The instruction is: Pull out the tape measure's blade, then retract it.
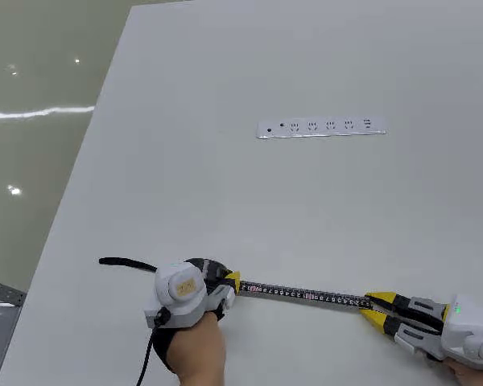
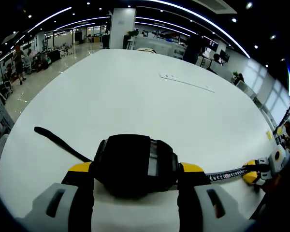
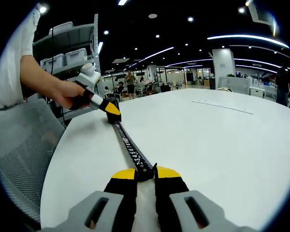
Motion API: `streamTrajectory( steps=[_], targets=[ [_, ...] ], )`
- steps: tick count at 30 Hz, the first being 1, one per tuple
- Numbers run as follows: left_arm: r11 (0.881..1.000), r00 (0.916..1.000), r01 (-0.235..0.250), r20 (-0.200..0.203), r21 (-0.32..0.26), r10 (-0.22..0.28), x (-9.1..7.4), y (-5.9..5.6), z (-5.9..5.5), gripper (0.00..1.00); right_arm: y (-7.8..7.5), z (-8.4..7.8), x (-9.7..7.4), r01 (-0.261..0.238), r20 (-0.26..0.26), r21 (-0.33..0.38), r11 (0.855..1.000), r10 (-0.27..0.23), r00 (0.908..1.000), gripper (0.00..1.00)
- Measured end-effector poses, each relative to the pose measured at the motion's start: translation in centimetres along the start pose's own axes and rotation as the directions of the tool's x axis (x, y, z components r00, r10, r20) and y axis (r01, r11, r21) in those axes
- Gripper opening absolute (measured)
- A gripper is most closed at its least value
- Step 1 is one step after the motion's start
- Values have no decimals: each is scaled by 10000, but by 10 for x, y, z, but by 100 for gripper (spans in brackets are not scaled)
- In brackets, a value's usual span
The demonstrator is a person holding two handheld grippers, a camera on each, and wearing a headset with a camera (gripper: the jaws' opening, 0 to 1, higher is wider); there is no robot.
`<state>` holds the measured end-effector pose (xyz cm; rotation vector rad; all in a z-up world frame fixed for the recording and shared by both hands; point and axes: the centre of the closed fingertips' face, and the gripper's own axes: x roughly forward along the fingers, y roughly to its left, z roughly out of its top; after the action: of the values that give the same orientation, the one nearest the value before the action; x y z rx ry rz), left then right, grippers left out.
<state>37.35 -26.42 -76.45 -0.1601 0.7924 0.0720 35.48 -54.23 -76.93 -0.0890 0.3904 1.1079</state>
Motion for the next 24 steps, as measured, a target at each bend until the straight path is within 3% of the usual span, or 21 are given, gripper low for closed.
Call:
streamTrajectory(
  steps=[24],
  targets=[
    [10000, 9998, 45, -215, 58, -44, 0, 1, -2, 66, 3, -1, 0, -95, -5, 189, 9998, 95, 10000, 12]
  ],
)
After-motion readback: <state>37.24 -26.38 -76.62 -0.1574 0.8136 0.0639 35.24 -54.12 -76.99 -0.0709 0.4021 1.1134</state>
